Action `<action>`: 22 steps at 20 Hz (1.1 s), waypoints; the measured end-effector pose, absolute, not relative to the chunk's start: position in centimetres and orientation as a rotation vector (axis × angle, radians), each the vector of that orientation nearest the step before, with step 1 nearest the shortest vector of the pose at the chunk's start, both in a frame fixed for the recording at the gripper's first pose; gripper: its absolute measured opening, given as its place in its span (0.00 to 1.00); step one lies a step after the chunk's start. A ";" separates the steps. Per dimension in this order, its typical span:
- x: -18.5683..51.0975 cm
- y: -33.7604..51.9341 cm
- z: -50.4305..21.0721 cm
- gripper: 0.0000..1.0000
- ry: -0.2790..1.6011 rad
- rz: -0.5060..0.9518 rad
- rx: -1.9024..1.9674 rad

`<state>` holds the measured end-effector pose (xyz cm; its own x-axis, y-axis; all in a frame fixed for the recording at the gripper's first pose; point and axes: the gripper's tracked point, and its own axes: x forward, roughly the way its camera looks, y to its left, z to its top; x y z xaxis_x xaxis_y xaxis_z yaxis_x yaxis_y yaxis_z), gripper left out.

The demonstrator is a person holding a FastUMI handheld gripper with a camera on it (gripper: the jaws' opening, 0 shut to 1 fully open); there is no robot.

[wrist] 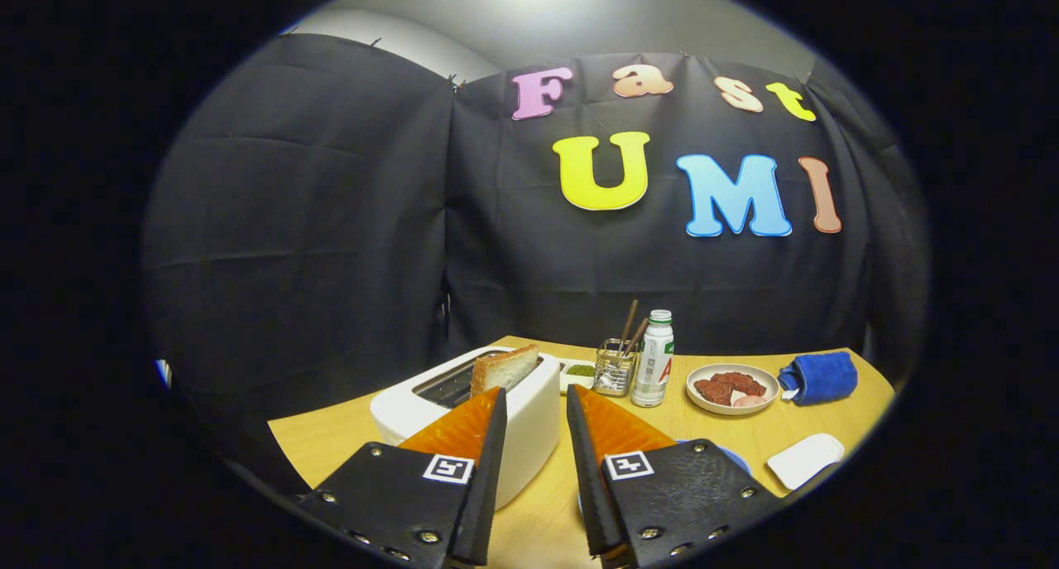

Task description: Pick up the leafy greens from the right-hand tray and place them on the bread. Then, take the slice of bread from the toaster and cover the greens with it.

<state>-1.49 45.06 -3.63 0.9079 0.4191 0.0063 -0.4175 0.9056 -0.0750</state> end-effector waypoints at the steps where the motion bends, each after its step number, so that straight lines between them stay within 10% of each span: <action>1: -1.2 46.3 -3.8 0.44 -0.016 0.433 -0.067; 17: 4.4 51.7 -6.1 0.44 0.034 0.227 -0.075; 22: 5.2 51.5 -5.9 0.30 0.010 0.166 -0.064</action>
